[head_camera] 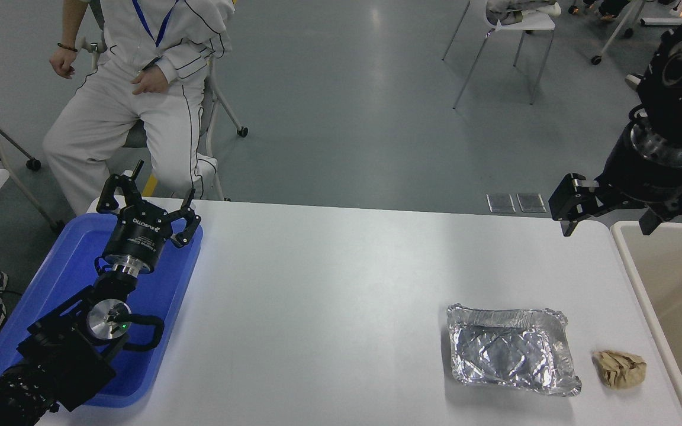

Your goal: Pick up foil plate and place in dustbin

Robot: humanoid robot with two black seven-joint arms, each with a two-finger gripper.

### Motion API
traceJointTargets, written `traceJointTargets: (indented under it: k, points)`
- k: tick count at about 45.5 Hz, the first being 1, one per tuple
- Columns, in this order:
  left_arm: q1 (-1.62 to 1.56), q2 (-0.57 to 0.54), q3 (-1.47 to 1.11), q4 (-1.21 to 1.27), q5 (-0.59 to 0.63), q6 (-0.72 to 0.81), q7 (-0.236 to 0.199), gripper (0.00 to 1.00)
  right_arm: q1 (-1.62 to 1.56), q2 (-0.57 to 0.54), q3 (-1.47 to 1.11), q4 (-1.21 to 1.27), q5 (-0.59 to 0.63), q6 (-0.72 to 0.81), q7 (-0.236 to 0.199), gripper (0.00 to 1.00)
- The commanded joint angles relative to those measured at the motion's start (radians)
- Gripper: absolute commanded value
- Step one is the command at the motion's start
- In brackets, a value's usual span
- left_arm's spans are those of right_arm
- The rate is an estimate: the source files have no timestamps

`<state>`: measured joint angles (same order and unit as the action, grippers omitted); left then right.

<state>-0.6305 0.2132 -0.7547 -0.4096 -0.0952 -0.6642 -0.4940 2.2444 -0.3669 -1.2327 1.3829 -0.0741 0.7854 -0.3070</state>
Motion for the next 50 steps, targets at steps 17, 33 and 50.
traceJointTargets:
  k: [17, 33, 50]
  points:
    - [0.000, 0.000, 0.000, 0.000, 0.000, 0.000, 0.000, 1.00, -0.046, 0.008, 0.019, -0.001, -0.001, 0.000, 0.000, 1.00]
    - [0.000, 0.000, 0.000, 0.000, 0.000, 0.000, 0.000, 1.00, -0.131, 0.003, 0.045, 0.001, -0.012, 0.000, 0.000, 1.00]
    - [0.000, 0.000, 0.000, 0.000, 0.000, 0.000, 0.000, 1.00, -0.324, -0.040, 0.151, -0.001, -0.110, -0.092, 0.000, 0.99]
